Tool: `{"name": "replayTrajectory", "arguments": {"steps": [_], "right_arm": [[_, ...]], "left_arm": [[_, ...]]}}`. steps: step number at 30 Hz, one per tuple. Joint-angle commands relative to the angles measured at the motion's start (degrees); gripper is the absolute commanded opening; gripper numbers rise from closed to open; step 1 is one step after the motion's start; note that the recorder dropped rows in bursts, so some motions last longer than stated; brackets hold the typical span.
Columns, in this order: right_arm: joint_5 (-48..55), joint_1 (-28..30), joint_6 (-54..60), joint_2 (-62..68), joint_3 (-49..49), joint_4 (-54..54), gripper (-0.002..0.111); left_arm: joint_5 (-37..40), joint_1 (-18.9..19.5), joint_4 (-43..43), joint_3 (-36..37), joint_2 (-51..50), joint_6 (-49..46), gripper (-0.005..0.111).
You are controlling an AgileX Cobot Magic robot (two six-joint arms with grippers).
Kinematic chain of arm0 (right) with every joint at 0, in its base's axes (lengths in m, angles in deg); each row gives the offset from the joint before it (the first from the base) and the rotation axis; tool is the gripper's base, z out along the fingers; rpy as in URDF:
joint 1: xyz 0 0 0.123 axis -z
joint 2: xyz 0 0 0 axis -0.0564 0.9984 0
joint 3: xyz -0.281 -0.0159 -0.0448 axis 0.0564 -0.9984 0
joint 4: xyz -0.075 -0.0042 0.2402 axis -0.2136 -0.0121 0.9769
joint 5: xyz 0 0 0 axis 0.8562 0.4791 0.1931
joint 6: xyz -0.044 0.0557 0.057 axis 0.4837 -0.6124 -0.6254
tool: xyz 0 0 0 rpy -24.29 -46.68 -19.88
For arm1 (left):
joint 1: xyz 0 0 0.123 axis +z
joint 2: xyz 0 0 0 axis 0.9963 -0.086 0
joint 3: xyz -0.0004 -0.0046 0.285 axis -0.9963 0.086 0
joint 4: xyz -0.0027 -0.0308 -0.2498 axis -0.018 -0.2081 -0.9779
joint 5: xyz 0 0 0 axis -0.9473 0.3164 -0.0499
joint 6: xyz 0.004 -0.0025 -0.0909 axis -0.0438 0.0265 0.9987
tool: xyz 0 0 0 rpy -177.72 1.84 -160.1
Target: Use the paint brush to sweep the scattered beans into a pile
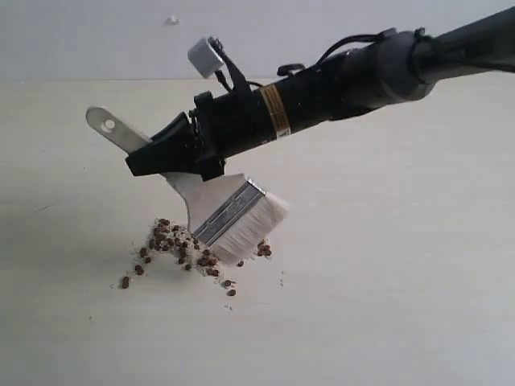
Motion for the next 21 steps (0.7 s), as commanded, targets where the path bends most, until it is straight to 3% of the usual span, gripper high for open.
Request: {"name": "replayTrajectory", "arguments": {"steps": [1, 3, 10, 18, 21], "right_arm": [[-0.7, 0.3, -4.4, -8.1, 0.7, -6.4, 0.000], [0.1, 0.2, -6.8, -11.4, 0.6, -8.5, 0.000], [47.2, -6.4, -12.5, -21.9, -3.6, -8.5, 0.000], [107.3, -21.4, -13.5, -23.3, -11.2, -8.5, 0.000], [120.3, -25.7, -15.2, -22.2, -13.8, -8.5, 0.000]], "left_arm": [[-0.1, -0.2, 0.4, 0.0, 0.4, -0.1, 0.000], [-0.1, -0.2, 0.4, 0.0, 0.4, -0.1, 0.000], [-0.1, -0.2, 0.4, 0.0, 0.4, -0.1, 0.000], [-0.1, -0.2, 0.4, 0.0, 0.4, -0.1, 0.000], [-0.1, -0.2, 0.4, 0.0, 0.4, -0.1, 0.000]]}}
